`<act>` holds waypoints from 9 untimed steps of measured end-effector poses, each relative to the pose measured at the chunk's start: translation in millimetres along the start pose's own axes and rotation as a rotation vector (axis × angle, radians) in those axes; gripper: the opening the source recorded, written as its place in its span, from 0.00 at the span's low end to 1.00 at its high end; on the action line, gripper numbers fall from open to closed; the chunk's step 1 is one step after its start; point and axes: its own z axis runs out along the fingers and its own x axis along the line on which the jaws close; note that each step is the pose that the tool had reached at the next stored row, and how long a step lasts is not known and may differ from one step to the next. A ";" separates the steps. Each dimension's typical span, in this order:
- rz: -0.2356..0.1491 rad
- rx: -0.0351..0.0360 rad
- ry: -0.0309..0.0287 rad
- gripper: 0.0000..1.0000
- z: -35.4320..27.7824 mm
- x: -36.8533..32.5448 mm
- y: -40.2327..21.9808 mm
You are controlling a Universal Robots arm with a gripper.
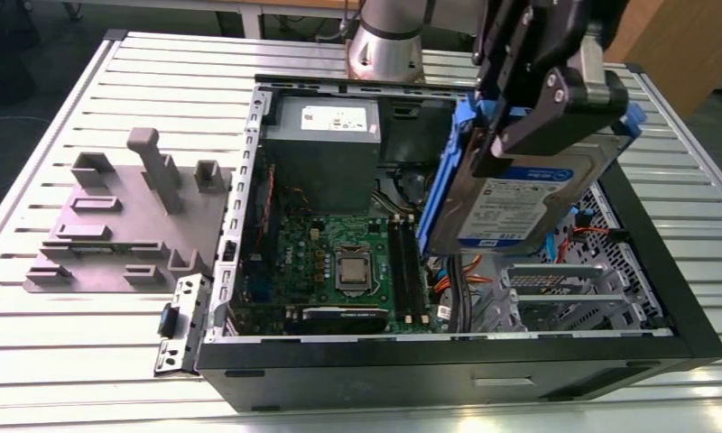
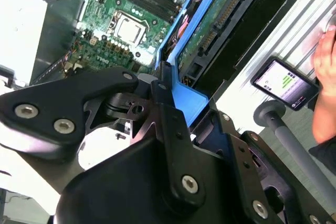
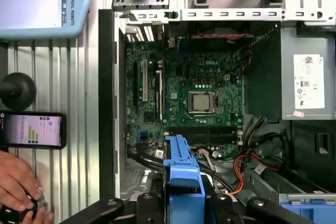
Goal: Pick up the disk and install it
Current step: 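Insert the disk into the insertion slot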
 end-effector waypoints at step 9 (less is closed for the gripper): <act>0.000 -0.0005 0.0001 0.37 4.2 5.5 -20.2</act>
